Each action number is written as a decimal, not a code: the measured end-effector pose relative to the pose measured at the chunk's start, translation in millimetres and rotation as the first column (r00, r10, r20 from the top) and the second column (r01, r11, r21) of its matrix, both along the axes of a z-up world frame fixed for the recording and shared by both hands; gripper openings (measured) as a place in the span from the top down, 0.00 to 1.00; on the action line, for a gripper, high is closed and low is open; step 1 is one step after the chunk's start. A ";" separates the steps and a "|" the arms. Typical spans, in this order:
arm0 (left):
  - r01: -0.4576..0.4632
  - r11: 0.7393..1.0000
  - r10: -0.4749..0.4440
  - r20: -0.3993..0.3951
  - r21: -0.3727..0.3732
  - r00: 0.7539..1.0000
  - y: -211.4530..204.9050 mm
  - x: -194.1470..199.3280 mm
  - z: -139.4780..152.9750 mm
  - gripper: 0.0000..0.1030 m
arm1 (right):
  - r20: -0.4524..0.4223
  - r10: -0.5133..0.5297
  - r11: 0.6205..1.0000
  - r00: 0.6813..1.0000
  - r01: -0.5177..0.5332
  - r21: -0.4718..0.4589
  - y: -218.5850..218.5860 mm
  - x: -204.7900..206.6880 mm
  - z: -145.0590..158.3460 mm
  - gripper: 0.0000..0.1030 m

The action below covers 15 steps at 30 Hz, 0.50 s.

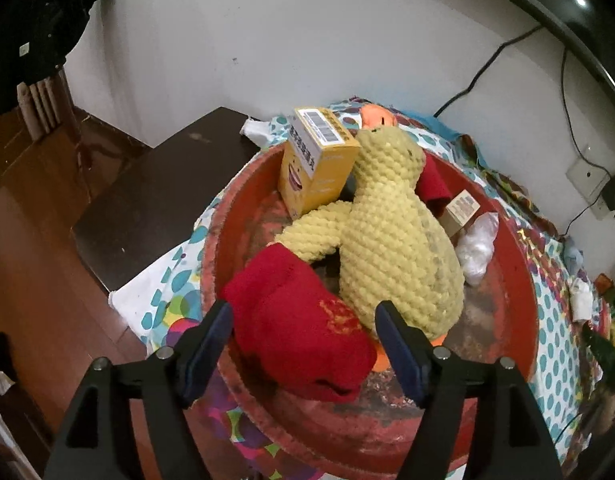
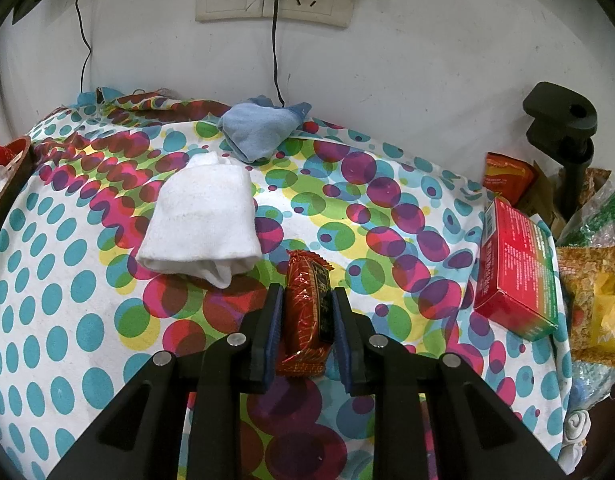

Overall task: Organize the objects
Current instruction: 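Carry the red sock onto the red tray and open the left gripper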

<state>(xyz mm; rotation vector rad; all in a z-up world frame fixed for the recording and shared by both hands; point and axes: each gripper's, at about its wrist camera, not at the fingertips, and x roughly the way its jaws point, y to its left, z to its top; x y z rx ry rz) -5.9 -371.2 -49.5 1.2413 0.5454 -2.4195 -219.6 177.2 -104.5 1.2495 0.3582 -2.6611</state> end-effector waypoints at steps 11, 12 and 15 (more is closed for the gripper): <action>0.037 0.990 -0.048 -0.080 -0.136 0.996 54.2 14.5 30.4 0.26 | -0.005 0.000 1.000 1.000 0.000 0.009 0.4 0.2 -0.5 0.79; 0.040 0.981 -0.058 -0.089 -0.188 0.994 64.3 16.0 34.1 0.26 | -0.006 0.001 1.000 1.000 -0.001 0.013 -0.4 0.6 -0.3 0.79; 0.080 0.958 -0.110 -0.096 -0.276 0.989 87.7 18.3 41.4 0.26 | -0.004 0.000 1.000 1.000 0.000 0.005 -0.3 0.6 0.0 0.79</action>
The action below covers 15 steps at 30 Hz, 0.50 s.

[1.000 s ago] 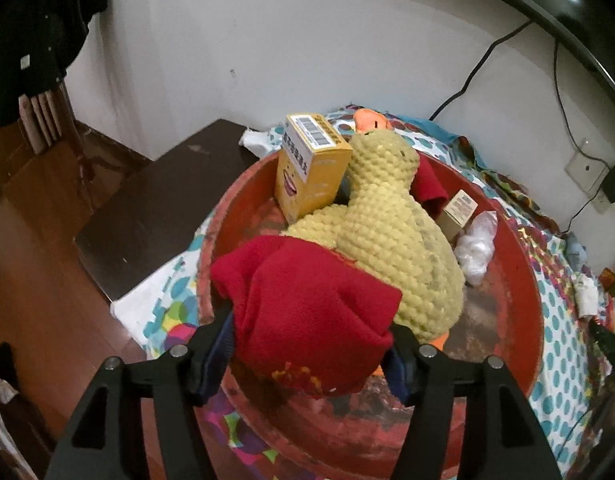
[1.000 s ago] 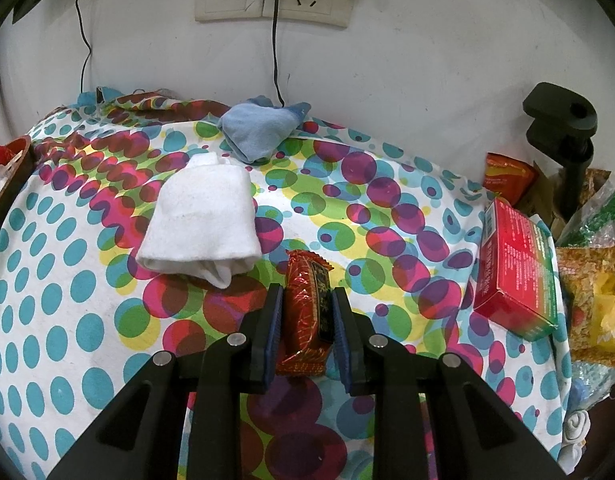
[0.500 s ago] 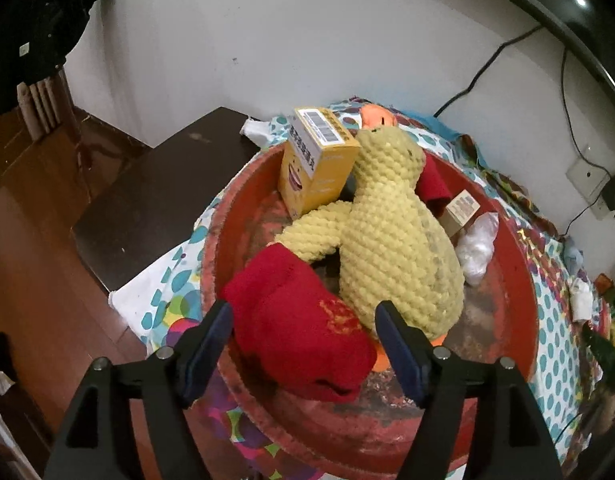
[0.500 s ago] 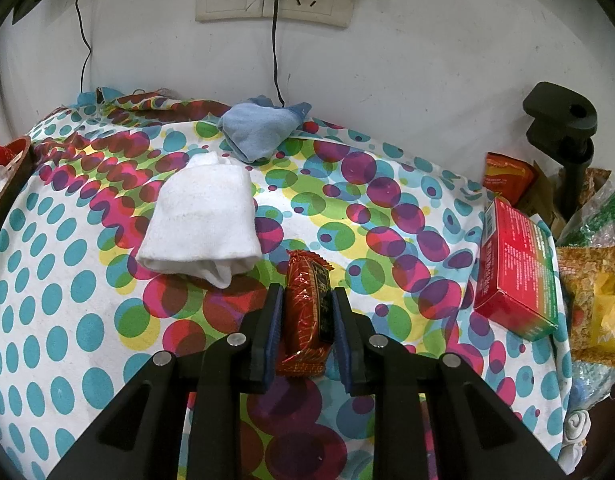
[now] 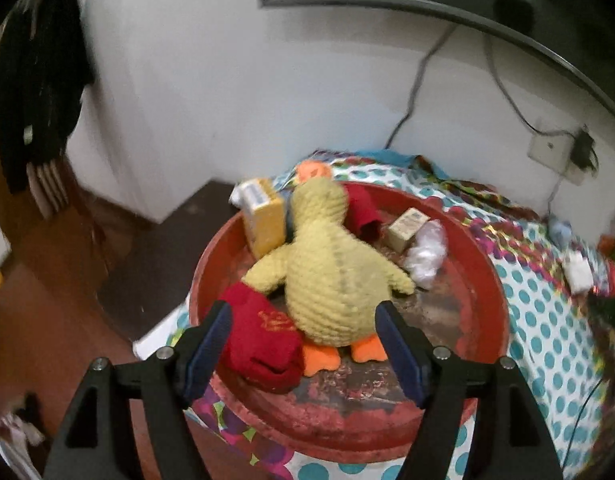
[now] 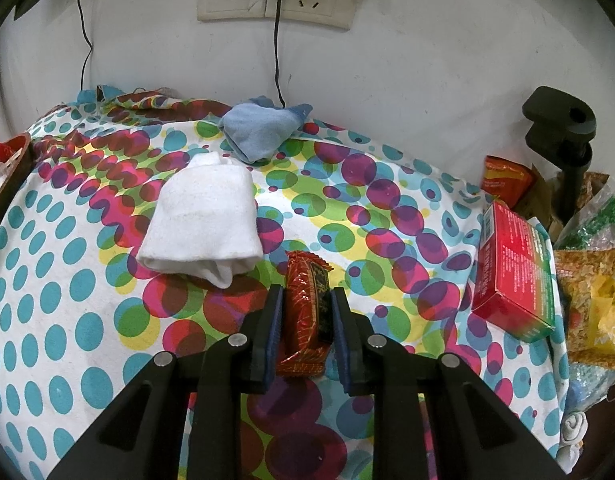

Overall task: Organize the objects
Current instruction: 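Carry the red sock onto the red tray and open the left gripper, then carry the wrapped chocolate bar over the red tray and open the right gripper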

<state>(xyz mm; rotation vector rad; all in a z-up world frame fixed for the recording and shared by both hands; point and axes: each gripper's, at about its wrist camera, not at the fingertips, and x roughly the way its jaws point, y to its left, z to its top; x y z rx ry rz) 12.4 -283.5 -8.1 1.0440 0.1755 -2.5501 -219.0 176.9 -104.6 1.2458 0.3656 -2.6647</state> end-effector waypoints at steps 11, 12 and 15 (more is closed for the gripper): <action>0.101 0.994 -0.104 0.072 0.051 0.992 45.9 -8.9 -23.6 0.26 | -0.018 -0.045 0.999 0.999 0.044 -0.030 9.3 1.0 3.3 0.79; 0.105 0.993 -0.109 0.079 0.052 0.991 49.6 -8.9 -27.6 0.26 | -0.024 -0.046 0.998 0.999 0.045 -0.032 9.9 1.5 4.2 0.79; 0.146 0.988 -0.148 0.059 0.045 0.987 61.4 -5.3 -32.5 0.26 | -0.028 -0.050 0.998 0.998 0.049 -0.030 10.2 1.7 4.4 0.79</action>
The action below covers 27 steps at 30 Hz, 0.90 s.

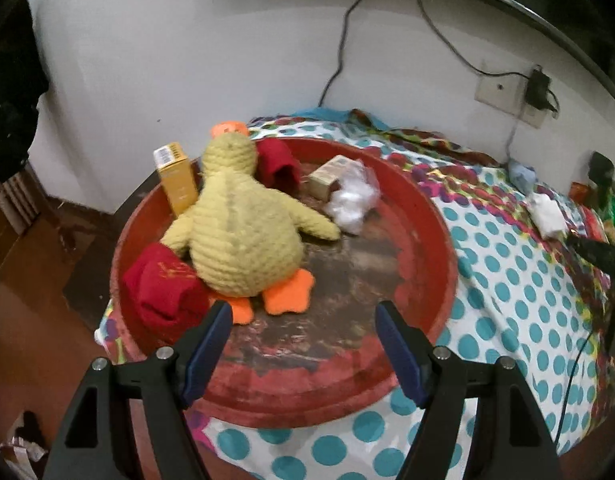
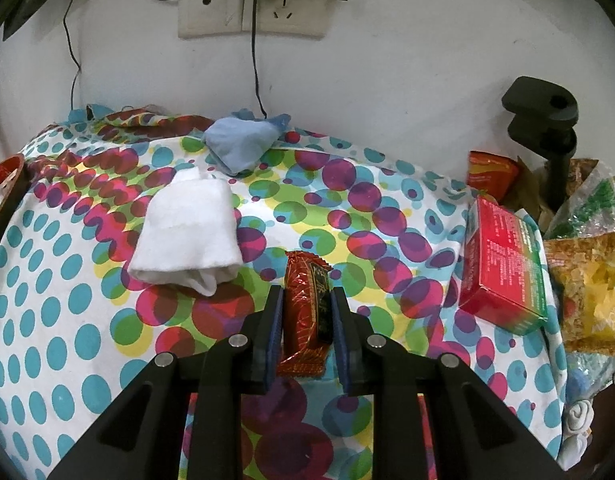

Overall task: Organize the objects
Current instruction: 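Carry the wrapped chocolate bar over the red tray and open the right gripper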

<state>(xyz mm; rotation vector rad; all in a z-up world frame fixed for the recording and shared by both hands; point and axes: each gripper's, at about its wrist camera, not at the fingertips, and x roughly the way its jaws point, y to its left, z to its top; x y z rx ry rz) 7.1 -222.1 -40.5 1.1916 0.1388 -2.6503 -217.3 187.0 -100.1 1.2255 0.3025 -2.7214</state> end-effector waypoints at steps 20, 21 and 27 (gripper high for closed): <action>0.076 0.995 -0.071 -0.072 0.071 0.995 8.4 21.9 12.2 0.26 | -0.096 0.168 0.986 0.981 -0.167 0.017 -106.8 24.2 69.1 0.78; 0.073 0.995 -0.068 -0.072 0.071 0.995 7.0 23.2 13.0 0.26 | -0.103 0.203 0.979 0.974 -0.203 0.005 -124.1 27.5 74.1 0.78; 0.021 0.993 -0.012 -0.074 0.114 0.997 -13.2 36.3 15.0 0.26 | -0.104 0.395 0.915 0.913 -0.401 -0.042 -220.0 49.7 88.9 0.78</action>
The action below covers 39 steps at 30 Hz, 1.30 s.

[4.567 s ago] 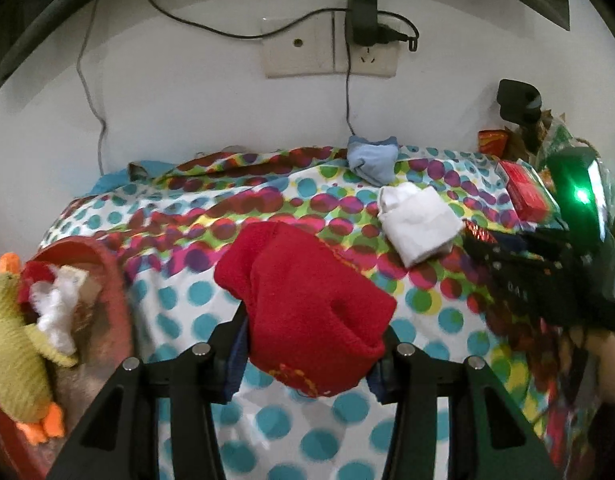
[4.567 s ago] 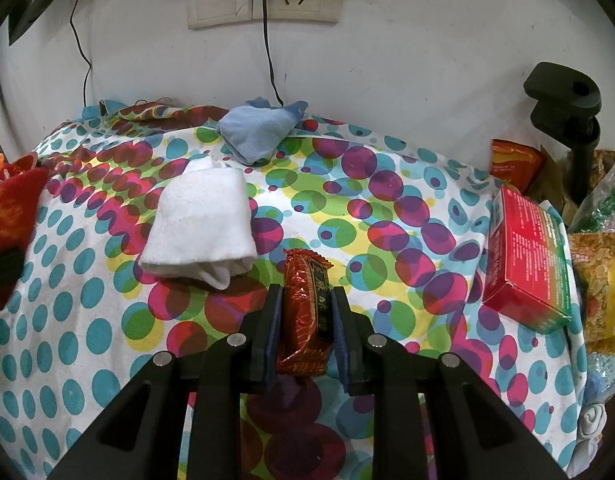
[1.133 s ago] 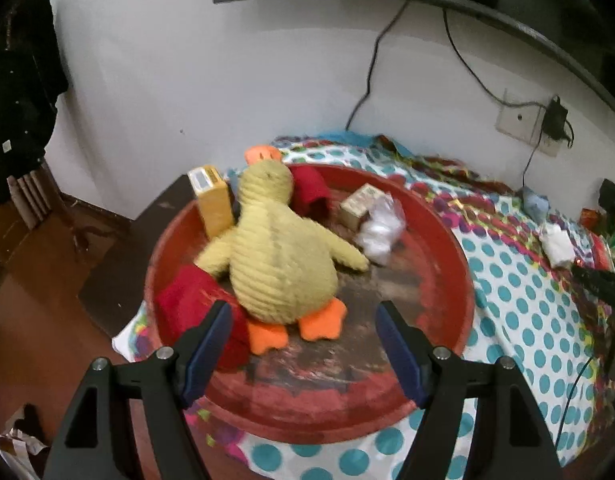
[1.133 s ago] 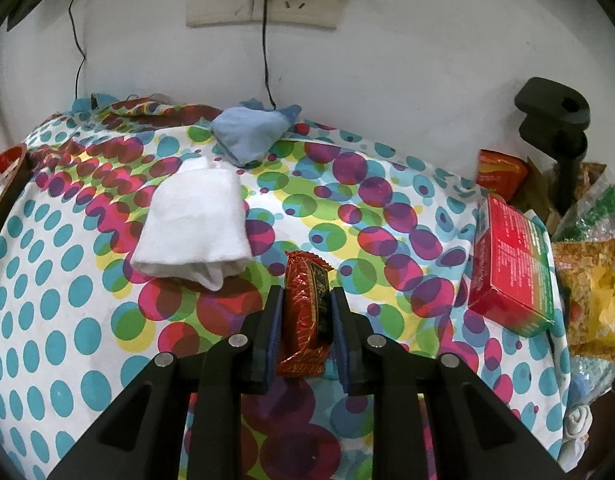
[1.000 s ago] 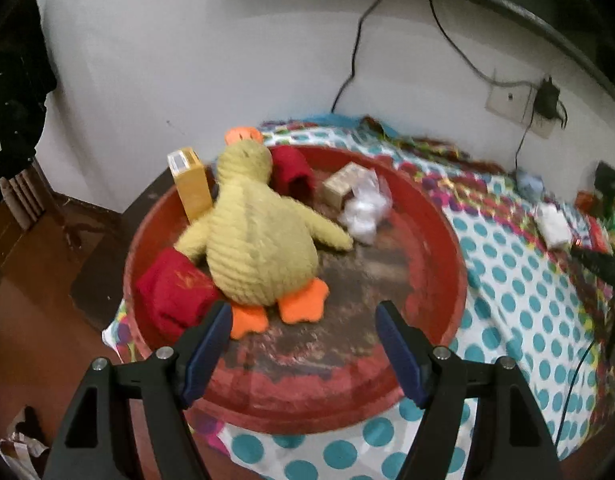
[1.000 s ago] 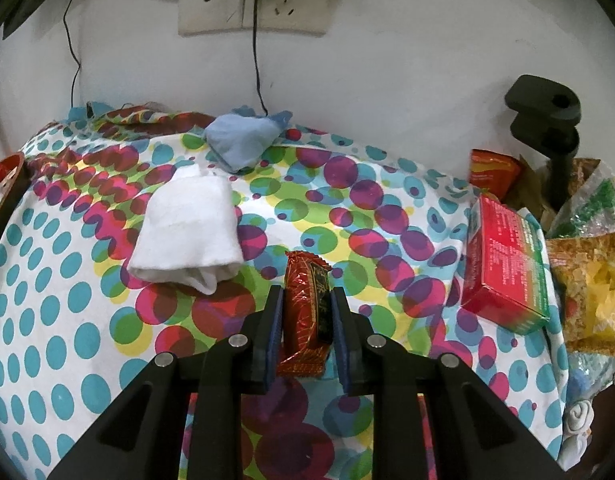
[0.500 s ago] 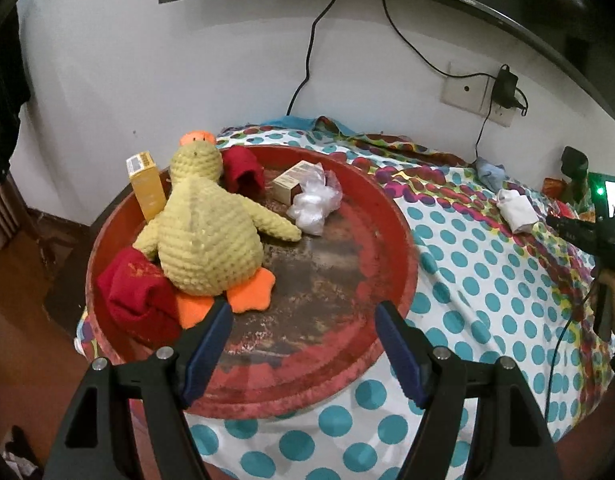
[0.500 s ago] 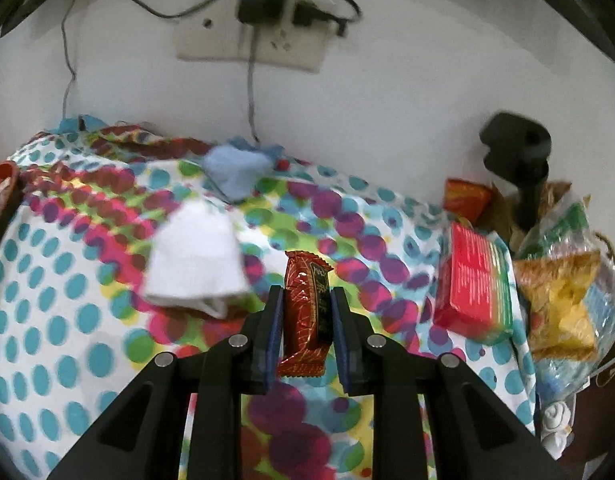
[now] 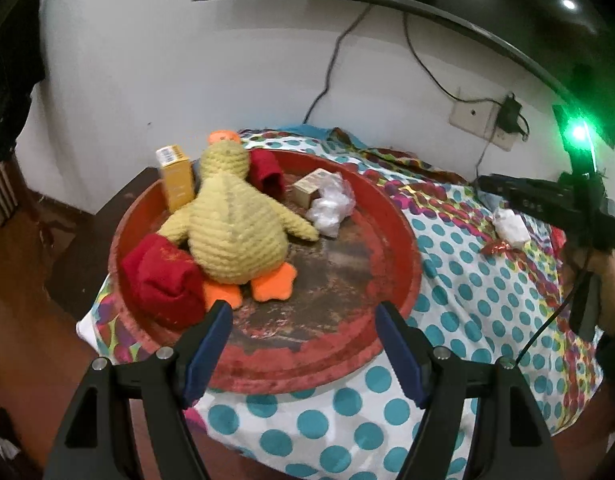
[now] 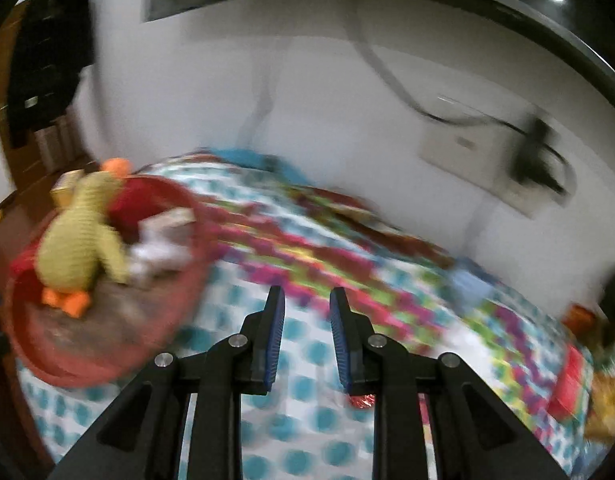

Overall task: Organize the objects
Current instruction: 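Carry the wrapped chocolate bar over the red tray and open the right gripper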

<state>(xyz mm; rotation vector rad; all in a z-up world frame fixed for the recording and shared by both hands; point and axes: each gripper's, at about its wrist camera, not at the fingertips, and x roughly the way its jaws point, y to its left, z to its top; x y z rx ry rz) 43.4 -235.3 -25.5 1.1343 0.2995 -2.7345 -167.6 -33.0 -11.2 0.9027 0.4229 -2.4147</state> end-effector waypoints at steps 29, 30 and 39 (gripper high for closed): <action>0.096 0.995 -0.095 0.004 -0.036 0.995 41.0 -28.5 11.0 0.26 | 0.249 0.182 0.978 0.951 -0.203 0.057 105.4 -34.0 -72.0 0.55; 0.103 0.994 -0.103 0.004 -0.034 0.995 44.5 -31.6 11.9 0.26 | 0.248 0.199 0.974 0.948 -0.219 0.056 106.0 -34.9 -74.3 0.55; 0.115 0.991 -0.113 0.040 -0.067 0.993 65.9 -52.8 11.3 0.26 | 0.234 0.238 0.962 0.943 -0.262 0.076 112.2 -32.4 -91.2 0.61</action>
